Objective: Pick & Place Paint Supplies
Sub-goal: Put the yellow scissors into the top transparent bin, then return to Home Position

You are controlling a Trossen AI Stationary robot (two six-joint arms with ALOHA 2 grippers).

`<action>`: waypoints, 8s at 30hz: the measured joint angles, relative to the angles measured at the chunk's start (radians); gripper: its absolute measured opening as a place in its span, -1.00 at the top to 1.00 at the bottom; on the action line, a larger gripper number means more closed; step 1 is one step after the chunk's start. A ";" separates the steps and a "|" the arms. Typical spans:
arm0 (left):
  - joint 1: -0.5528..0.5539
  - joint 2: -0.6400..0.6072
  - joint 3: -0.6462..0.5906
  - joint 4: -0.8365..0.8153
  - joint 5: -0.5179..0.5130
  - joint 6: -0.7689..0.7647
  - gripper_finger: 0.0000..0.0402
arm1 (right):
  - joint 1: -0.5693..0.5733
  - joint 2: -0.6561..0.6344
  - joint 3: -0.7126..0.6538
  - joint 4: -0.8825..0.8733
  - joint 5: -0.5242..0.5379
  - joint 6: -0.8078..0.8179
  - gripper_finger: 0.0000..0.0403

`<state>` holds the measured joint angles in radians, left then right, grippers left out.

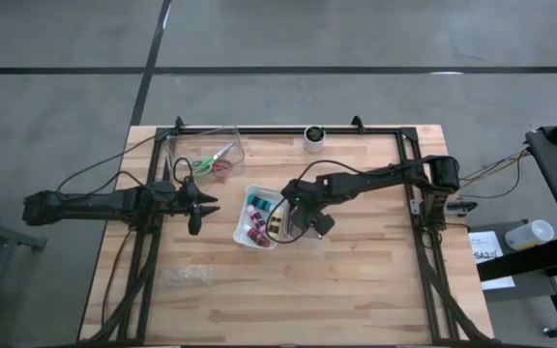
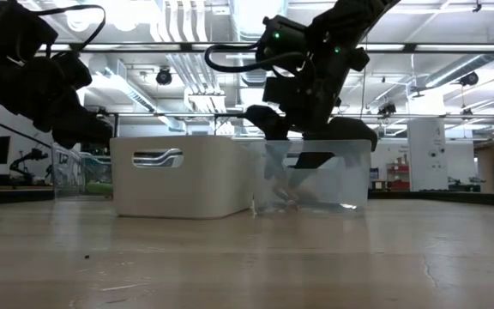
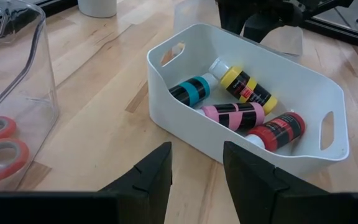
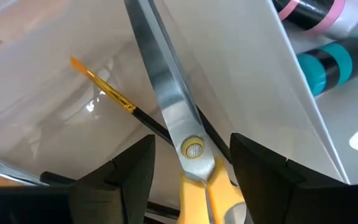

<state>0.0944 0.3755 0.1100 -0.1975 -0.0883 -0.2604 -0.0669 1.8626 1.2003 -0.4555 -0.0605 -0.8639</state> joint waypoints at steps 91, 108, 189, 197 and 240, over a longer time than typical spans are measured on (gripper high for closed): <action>0.000 0.000 0.000 -0.019 0.000 0.000 0.25 | 0.001 -0.004 -0.035 0.068 0.043 0.032 0.87; 0.000 0.000 0.000 -0.022 0.000 0.000 0.25 | 0.002 -0.067 -0.035 0.056 0.065 0.053 0.88; 0.000 0.000 0.002 -0.173 0.003 0.000 0.25 | -0.327 0.610 1.141 0.308 -0.568 0.314 0.88; 0.000 0.000 0.002 -0.174 0.003 0.000 0.25 | -0.322 0.610 1.079 0.322 -0.568 0.312 0.88; 0.000 0.000 0.001 -0.174 0.003 0.000 0.25 | -0.317 0.488 0.981 0.196 -0.746 0.449 0.54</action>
<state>0.0946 0.3750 0.1108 -0.3711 -0.0853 -0.2604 -0.3843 2.3509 2.1817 -0.2595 -0.8060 -0.4144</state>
